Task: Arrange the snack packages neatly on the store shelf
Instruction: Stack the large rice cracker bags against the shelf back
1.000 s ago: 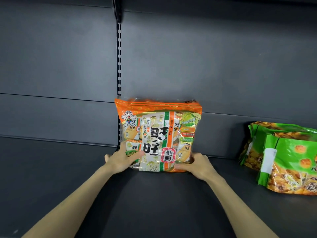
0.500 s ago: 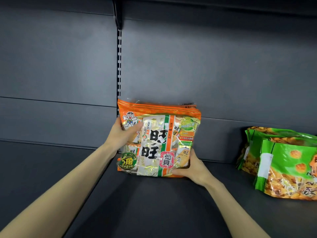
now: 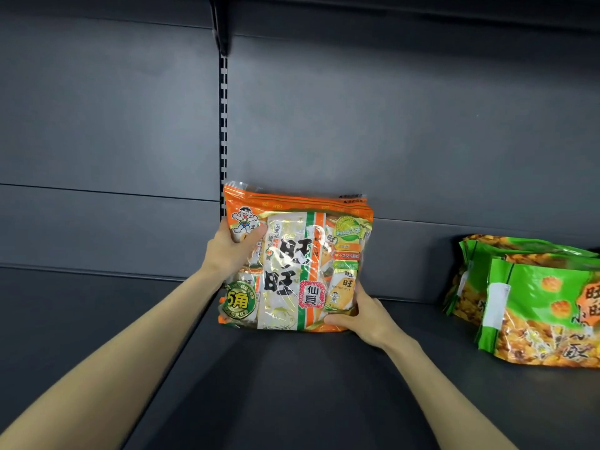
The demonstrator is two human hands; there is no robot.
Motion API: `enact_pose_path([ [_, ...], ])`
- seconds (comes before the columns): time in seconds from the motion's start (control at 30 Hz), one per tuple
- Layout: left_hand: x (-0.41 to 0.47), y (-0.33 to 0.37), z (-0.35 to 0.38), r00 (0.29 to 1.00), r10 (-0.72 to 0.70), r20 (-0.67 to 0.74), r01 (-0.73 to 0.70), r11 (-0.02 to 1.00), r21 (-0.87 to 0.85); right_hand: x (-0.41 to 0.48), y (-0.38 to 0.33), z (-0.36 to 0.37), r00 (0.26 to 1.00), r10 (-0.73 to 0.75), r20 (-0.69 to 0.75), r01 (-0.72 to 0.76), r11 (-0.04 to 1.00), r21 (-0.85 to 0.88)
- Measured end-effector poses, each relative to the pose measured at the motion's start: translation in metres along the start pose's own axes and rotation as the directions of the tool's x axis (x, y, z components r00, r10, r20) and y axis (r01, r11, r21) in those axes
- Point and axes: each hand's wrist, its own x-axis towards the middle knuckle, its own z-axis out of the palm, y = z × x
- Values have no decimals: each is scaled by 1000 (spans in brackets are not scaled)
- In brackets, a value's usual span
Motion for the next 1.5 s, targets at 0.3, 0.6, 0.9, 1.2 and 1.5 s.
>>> enact_pose_path([
  [0.3, -7, -22, -12, 978, -21, 208, 39, 996, -82, -4, -2, 2, 998, 43, 40, -43, 999, -11],
  [0.6, -22, -13, -14, 999, -12, 31, -5, 873, 488, -11, -12, -8, 993, 80, 82, -61, 976, -211],
  [0.9, -67, -1, -38, 975, 136, 173, -218, 471, 855, -48, -31, -29, 992, 105, 70, -58, 874, -483],
  [1.2, -103, 60, -40, 854, 173, 491, -514, 422, 747, -86, -79, -65, 994, -112, 4, 93, 809, -581],
  [1.5, -155, 56, -50, 905, 175, 389, -422, 494, 760, -101, -86, -67, 968, -249, 7, 214, 816, -537],
])
